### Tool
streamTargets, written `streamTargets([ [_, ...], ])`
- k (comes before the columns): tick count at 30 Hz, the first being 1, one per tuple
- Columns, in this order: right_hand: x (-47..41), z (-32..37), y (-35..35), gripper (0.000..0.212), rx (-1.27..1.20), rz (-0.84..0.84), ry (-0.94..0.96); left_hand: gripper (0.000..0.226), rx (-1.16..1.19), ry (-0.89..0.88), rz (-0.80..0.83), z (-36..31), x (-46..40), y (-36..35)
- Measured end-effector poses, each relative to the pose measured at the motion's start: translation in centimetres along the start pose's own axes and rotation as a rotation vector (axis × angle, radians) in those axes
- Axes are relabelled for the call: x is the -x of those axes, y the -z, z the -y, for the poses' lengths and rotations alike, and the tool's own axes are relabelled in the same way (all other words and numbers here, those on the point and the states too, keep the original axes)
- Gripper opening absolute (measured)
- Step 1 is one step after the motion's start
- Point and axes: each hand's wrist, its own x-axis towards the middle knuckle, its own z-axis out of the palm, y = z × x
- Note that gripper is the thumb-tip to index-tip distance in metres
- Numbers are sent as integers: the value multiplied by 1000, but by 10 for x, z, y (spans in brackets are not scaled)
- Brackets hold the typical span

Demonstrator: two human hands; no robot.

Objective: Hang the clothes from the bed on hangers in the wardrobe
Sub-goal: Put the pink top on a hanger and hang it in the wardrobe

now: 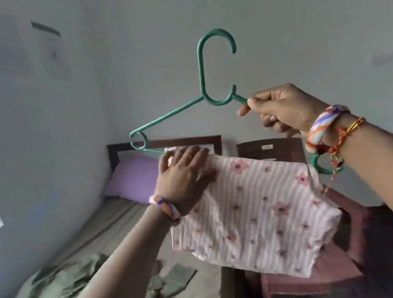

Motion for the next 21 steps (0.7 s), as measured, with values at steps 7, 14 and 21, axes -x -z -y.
streamTargets([
  [7,74,20,134,28,110,-205,-12,58,22,5,-95,-39,-59,14],
  [14,207,49,262,35,296,-440,-79,68,421,-12,-185,-206,-155,85],
  [21,361,70,384,35,690,-656,-141,24,1336,-291,651,-399,-203,158],
])
